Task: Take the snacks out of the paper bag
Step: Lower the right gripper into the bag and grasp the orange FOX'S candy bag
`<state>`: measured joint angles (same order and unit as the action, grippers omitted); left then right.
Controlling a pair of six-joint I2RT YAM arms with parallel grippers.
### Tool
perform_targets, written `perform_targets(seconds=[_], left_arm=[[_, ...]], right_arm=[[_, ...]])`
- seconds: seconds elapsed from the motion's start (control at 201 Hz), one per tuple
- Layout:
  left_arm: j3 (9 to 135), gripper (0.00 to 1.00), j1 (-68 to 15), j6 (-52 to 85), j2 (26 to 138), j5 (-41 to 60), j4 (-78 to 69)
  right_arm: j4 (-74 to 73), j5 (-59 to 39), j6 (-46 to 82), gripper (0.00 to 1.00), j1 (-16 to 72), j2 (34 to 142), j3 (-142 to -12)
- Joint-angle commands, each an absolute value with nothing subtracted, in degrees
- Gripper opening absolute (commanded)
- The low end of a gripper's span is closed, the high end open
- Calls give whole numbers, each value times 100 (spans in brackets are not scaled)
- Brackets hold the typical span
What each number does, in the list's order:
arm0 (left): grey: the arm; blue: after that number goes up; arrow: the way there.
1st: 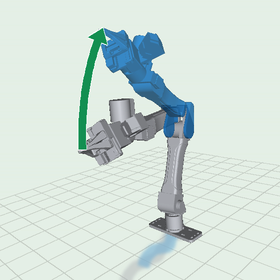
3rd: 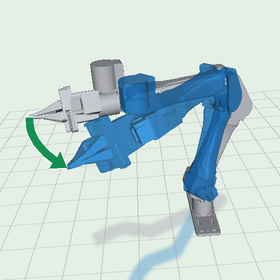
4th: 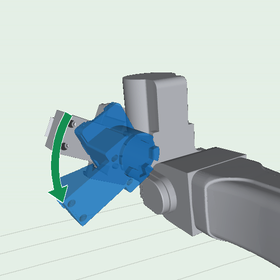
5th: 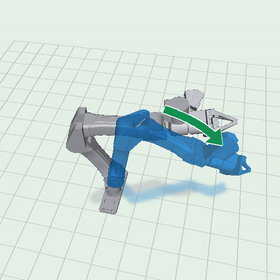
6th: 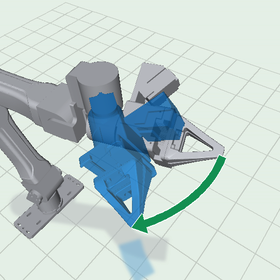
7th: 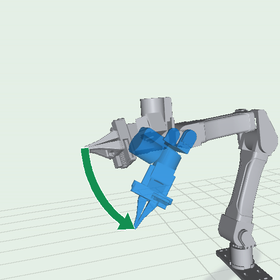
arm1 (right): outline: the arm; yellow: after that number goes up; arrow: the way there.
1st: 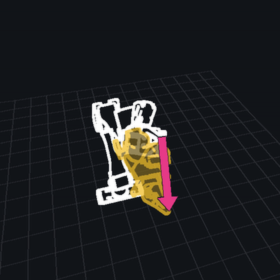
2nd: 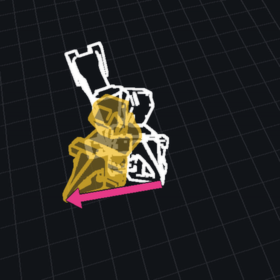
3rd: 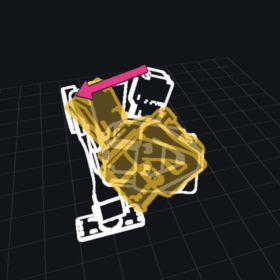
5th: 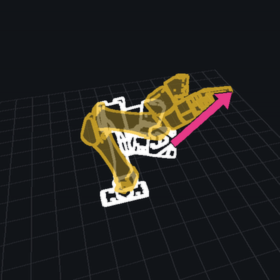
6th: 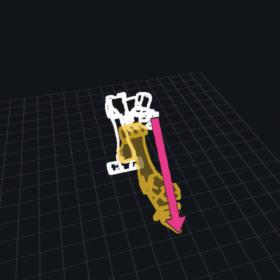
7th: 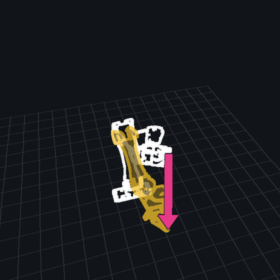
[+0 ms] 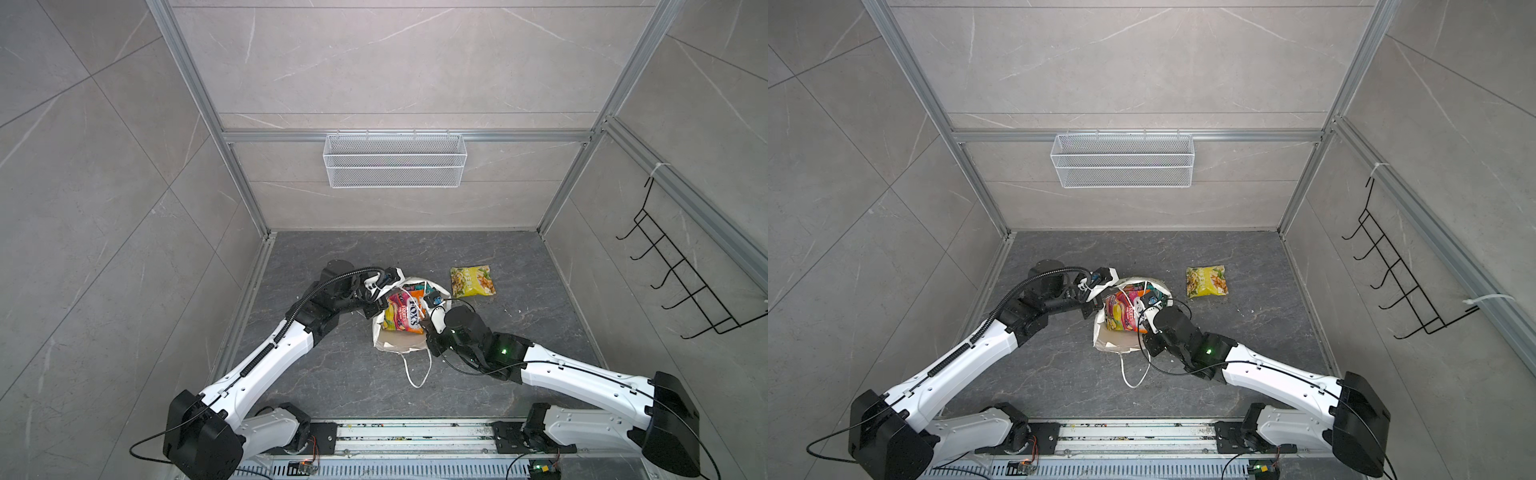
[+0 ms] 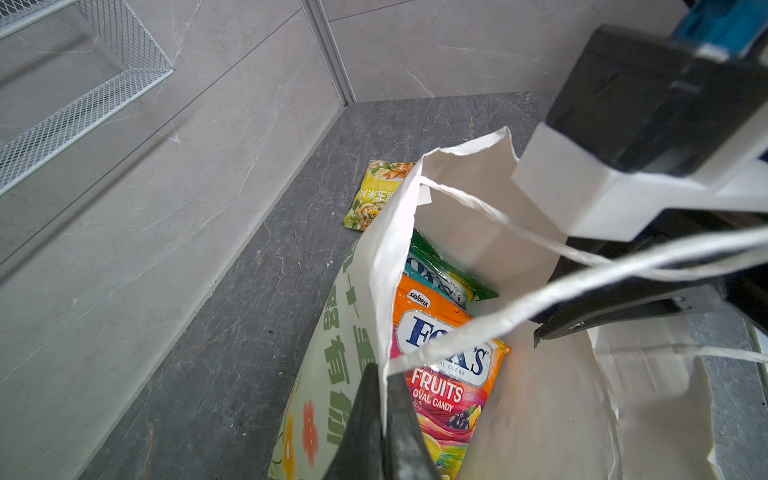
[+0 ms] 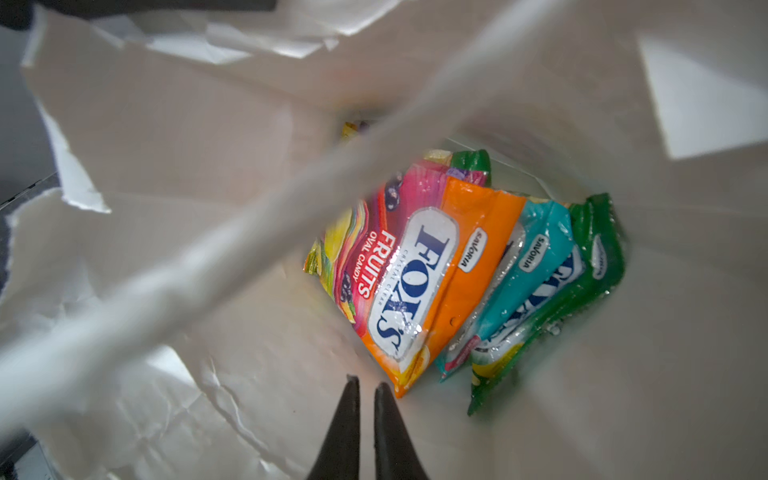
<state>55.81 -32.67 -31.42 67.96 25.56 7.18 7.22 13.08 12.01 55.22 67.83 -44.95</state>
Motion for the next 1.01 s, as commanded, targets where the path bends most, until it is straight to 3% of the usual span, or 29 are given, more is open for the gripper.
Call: perform_targets(seconds=[0.0,0.194,0.408,0.587,1.005], left_arm=[[5735,0,-3317,-3051,6647,2766,234],[5682,0,-3318,-3136,6621,2825,237],[5670,0,-3314,-3146,6597,2892,211],[5677,0,-3317,-3146,6597,2927,189],[5609,0,-3318,-3175,6699,2918,98]], right_arm=[[819,1617,1668,12,5478,6887,-4712],[1395,1899,2243,17,5443,7180,-5234],[2102,2257,2954,30,5447,7554,-5936],[1976,2366,3251,35,5447,7857,-5963],[1731,2703,3739,60,5441,8462,-6002]])
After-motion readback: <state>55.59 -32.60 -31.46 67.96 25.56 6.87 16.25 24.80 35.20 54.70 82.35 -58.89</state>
